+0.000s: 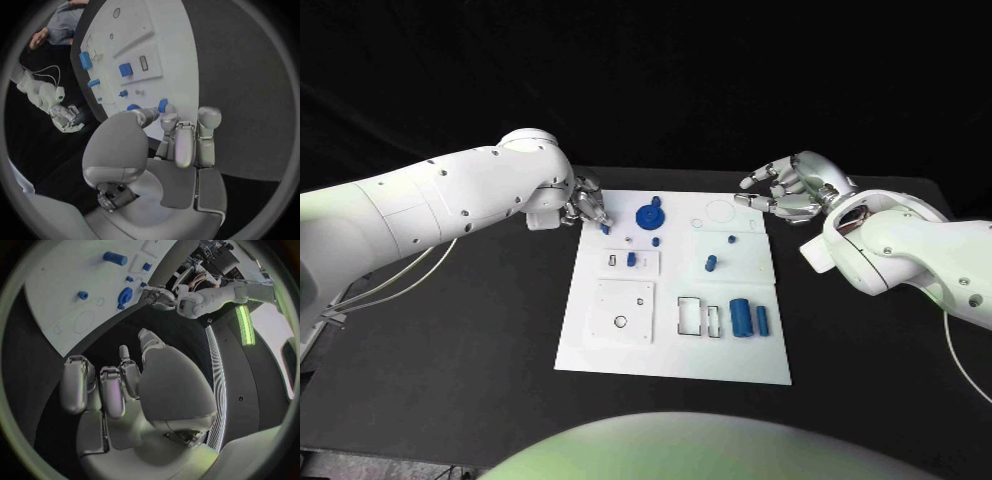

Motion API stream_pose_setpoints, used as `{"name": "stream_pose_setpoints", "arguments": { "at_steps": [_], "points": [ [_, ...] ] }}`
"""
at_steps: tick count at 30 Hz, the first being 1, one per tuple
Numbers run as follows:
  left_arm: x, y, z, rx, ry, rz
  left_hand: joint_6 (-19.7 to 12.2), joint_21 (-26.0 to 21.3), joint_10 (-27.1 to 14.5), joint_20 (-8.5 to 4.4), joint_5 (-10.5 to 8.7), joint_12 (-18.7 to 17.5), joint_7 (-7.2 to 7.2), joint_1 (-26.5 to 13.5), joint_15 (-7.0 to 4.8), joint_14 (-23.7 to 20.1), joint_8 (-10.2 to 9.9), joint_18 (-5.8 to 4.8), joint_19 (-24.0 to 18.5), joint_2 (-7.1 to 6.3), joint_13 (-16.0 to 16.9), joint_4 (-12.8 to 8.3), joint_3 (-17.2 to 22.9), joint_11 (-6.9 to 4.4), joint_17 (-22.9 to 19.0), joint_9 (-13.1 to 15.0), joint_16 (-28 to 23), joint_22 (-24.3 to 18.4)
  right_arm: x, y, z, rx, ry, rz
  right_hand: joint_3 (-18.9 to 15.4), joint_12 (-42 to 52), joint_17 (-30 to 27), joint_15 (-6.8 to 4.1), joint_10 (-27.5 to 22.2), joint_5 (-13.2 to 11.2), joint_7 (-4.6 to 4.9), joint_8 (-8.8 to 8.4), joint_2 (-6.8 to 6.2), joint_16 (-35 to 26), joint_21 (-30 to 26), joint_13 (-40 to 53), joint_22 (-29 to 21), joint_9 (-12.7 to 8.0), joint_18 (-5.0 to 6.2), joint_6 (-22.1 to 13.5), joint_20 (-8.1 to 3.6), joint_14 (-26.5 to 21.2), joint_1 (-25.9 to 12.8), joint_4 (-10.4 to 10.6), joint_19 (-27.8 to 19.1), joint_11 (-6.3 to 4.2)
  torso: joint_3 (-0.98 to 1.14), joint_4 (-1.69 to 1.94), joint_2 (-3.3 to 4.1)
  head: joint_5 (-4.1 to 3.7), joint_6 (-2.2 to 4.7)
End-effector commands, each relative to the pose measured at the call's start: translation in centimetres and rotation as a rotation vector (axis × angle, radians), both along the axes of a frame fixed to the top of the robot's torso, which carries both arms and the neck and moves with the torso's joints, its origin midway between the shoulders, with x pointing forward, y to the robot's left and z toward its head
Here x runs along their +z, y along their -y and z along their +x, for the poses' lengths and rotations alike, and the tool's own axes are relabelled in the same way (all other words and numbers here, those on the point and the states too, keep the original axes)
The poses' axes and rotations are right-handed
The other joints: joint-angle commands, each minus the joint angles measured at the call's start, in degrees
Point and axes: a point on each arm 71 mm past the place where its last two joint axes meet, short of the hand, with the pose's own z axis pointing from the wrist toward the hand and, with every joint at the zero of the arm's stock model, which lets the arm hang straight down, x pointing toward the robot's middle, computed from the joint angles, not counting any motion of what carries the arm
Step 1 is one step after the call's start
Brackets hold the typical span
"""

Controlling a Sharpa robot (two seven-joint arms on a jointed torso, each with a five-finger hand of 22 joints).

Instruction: Assemble the parts on the task board

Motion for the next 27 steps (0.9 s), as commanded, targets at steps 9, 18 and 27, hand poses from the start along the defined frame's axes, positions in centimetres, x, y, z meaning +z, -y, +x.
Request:
{"name": "stream_pose_setpoints", "arguments": {
  "at_steps": [9,18,27],
  "points": [
    [0.3,0.1,-0.5,0.018,0.013,-0.065,-0.36,0.78,0.94,-0.18,0.4,0.28,-0.16,0.88,-0.4,2.24,2.15,-0.31,0.47,-0.43,0.33,-3.89,6.9,-0.29,1.29,1.11,0.24,0.93,0.0,-0.1,0.0,0.017,0.001,-0.009,0.27,-0.06,7.35,-0.38,-0.27,-0.01,0.14,0.4,0.06,-0.3,-0.18,1.86,4.01,0.05,0.74,-0.38,-0.03,4.4,-0.55,-0.11,-0.51,-0.16,0.04,0.05,-0.05,0.12,0.06],
    [1.5,-0.4,-2.4,0.025,0.08,-0.145,0.14,1.7,2.05,-0.35,0.56,0.71,-0.37,0.04,-0.64,2.7,2.99,-0.58,1.52,-1.57,0.97,-5.66,10.04,-0.53,2.3,1.34,0.78,2.52,0.0,0.1,0.0,0.013,0.001,-0.009,0.31,-0.04,7.35,-0.39,-0.26,-0.01,0.14,0.49,0.04,-0.31,-0.24,1.88,3.97,0.06,0.75,-0.42,-0.04,4.4,-0.58,-0.12,-0.53,-0.17,0.1,0.02,-0.11,0.39,0.05],
    [2.6,-0.7,-4.8,-0.023,0.181,-0.18,0.77,2.25,2.75,-0.55,0.68,0.77,-0.57,-0.63,-0.85,2.89,3.48,-0.72,2.1,-2.66,1.14,-6.74,12.64,-0.76,2.59,1.37,0.94,3.39,0.0,0.2,0.0,0.01,0.001,-0.01,0.31,-0.04,7.35,-0.39,-0.26,-0.01,0.14,0.49,0.04,-0.31,-0.24,1.88,3.97,0.06,0.75,-0.42,-0.04,4.4,-0.58,-0.12,-0.53,-0.17,-0.04,0.11,-0.01,0.44,0.07]
  ]
}}
